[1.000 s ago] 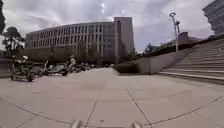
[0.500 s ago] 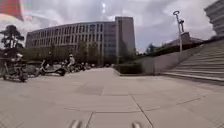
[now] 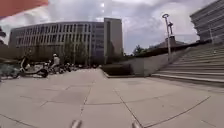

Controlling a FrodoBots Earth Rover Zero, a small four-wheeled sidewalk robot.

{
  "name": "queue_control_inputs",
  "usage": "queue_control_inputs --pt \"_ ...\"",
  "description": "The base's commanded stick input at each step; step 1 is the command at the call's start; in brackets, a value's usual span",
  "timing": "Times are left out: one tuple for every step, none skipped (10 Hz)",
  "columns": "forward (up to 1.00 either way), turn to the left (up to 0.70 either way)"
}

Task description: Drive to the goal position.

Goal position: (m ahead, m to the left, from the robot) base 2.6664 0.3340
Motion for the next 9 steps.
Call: queue_control_inputs --pt "0.85 -0.02" --pt "0.85 -0.02" --pt "0.85 -0.02" --pt "0.85 -0.02" --pt "0.85 -0.02" --pt "0.85 -0.02" --pt "0.85 -0.02" --pt "0.85 -0.02" --pt "0.85 -0.02"
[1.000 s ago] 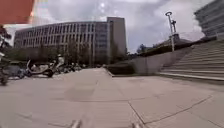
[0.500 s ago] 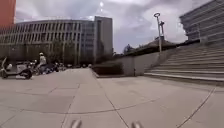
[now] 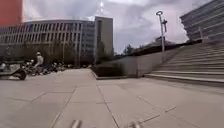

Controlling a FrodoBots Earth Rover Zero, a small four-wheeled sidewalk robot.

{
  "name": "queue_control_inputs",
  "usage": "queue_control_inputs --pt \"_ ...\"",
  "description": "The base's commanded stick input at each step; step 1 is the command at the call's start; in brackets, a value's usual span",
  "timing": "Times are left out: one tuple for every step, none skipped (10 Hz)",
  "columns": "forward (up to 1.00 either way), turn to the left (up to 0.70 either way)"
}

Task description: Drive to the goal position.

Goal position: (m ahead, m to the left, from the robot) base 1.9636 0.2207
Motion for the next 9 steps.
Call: queue_control_inputs --pt "0.85 -0.02" --pt "0.85 -0.02" --pt "0.85 0.00" --pt "0.85 0.04" --pt "0.85 0.08" --pt "0.85 0.32" --pt "0.85 0.32" --pt "0.85 0.21" --pt "0.85 0.06"
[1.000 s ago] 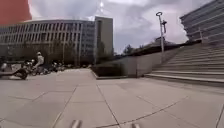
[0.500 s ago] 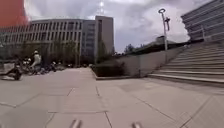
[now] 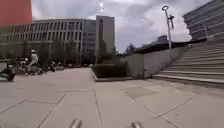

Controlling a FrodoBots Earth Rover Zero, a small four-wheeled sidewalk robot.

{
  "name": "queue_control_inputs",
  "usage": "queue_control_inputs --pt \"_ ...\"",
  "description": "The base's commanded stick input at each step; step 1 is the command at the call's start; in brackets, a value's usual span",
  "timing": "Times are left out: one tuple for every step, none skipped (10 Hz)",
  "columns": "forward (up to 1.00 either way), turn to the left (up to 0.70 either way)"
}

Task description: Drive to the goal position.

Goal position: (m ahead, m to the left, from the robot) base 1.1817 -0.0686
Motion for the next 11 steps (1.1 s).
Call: queue_control_inputs --pt "0.85 0.01" --pt "0.85 0.15" --pt "0.85 0.25" --pt "0.85 0.32" --pt "0.85 0.32" --pt "0.85 0.31" --pt "0.85 0.31" --pt "0.85 0.24" --pt "0.85 0.01" --pt "0.85 -0.02" --pt "0.85 -0.02"
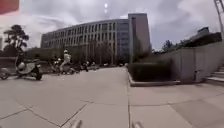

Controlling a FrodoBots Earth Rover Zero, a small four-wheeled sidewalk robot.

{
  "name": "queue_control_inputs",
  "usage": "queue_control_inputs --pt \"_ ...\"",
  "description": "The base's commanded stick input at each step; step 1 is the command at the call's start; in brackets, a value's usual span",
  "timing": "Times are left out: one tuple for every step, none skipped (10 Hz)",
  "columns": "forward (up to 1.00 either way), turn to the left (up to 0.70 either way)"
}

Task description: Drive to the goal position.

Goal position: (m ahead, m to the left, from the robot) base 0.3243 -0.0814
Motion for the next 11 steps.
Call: queue_control_inputs --pt "0.85 -0.02" --pt "0.85 -0.02" --pt "0.85 -0.02" --pt "0.85 -0.02" --pt "0.85 -0.04" --pt "0.85 -0.14" --pt "0.85 -0.15" --pt "0.85 -0.14" --pt "0.85 -0.06" --pt "0.85 -0.02" --pt "0.85 -0.02"
